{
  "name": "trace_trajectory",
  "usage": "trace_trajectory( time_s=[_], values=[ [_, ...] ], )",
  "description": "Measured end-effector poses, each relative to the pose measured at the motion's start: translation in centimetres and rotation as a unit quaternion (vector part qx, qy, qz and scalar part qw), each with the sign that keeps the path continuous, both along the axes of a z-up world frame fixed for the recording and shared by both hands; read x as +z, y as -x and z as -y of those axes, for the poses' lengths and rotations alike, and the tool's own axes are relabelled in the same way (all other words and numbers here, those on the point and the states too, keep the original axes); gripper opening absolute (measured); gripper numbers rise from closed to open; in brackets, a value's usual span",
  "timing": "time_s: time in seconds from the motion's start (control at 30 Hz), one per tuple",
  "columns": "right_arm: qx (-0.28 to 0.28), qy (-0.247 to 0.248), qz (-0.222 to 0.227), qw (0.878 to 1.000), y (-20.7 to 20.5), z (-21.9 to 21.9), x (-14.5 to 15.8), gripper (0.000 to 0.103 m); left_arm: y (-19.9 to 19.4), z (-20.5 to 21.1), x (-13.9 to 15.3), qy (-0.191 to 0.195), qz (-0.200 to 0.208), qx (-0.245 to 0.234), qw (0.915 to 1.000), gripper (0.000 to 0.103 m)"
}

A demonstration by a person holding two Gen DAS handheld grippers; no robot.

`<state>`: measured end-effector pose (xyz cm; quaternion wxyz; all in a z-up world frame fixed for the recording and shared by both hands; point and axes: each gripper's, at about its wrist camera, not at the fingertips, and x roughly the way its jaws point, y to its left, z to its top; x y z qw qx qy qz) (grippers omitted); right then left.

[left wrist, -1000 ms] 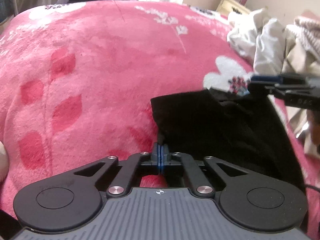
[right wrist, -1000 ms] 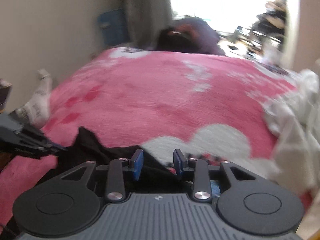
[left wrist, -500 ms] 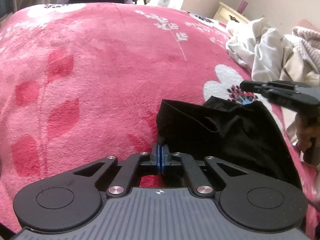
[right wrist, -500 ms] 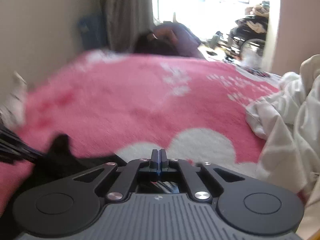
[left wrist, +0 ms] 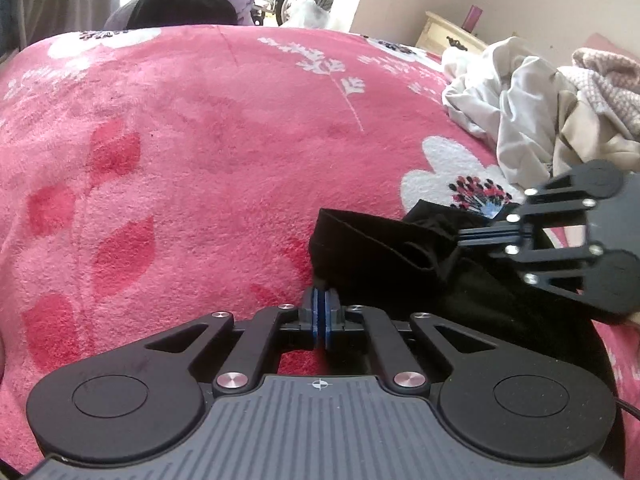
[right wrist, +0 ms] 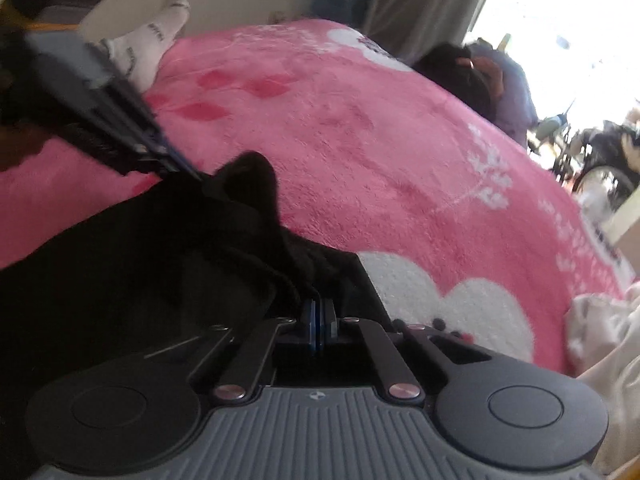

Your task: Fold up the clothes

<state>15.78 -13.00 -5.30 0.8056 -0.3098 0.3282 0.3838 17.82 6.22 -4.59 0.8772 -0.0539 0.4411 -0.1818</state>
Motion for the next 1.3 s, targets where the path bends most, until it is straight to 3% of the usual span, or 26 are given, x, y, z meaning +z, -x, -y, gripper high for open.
trace_trajectory(
  time_s=[0.17, 0.3, 0.4, 0.53, 0.67, 0.73, 0.87, 1.07, 1.2, 1.3],
  values=[
    [-0.014, -0.061, 0.042, 0.997, 1.3, 2.1, 3.0, 0.001, 0.0, -0.1, 0.0, -0.001, 0.001, 0.006, 1.0, 0.002],
    [-0.069, -0.13, 0.05, 0.988, 0.0, 3.9, 4.3, 0.001, 0.1, -0.3, 0.2, 0.002, 0.007, 0.017, 0.9998, 0.002],
    [-0.12, -0.153, 0.043, 0.98, -1.9, 4.2, 3.1, 0.001, 0.0, -0.3, 0.0, -0.001, 0.007, 0.025, 0.9997, 0.003],
    [-0.197, -0.145, 0.037, 0.969, -4.5, 4.1, -0.2, 0.001, 0.0, -0.2, -0.4, -0.009, 0.003, 0.027, 0.9996, 0.004],
    [-0.242, -0.142, 0.021, 0.96, -5.6, 4.8, -1.6, 0.002, 0.0, -0.2, -0.3, -0.01, 0.006, 0.025, 0.9996, 0.004],
    [-0.22, -0.172, 0.016, 0.96, -4.7, 5.0, -0.2, 0.004, -0.1, -0.4, -0.2, -0.004, 0.004, 0.029, 0.9996, 0.005],
    [-0.088, -0.209, -0.059, 0.972, -3.3, 3.0, 2.3, 0.006, -0.4, -1.0, 0.0, 0.001, 0.001, 0.045, 0.999, 0.009],
    [-0.027, -0.129, -0.101, 0.986, -4.3, -4.1, -1.1, 0.007, -1.0, -3.0, 0.1, -0.002, 0.01, 0.084, 0.9964, 0.01],
    [-0.139, -0.135, -0.049, 0.98, -7.1, -3.7, -1.7, 0.007, -1.2, -4.4, 0.4, 0.013, 0.006, 0.089, 0.996, 0.011],
    [-0.158, -0.166, -0.052, 0.972, -7.6, -2.2, -0.3, 0.01, -1.1, -5.0, 1.0, 0.029, 0.012, 0.081, 0.9962, 0.017]
  ],
)
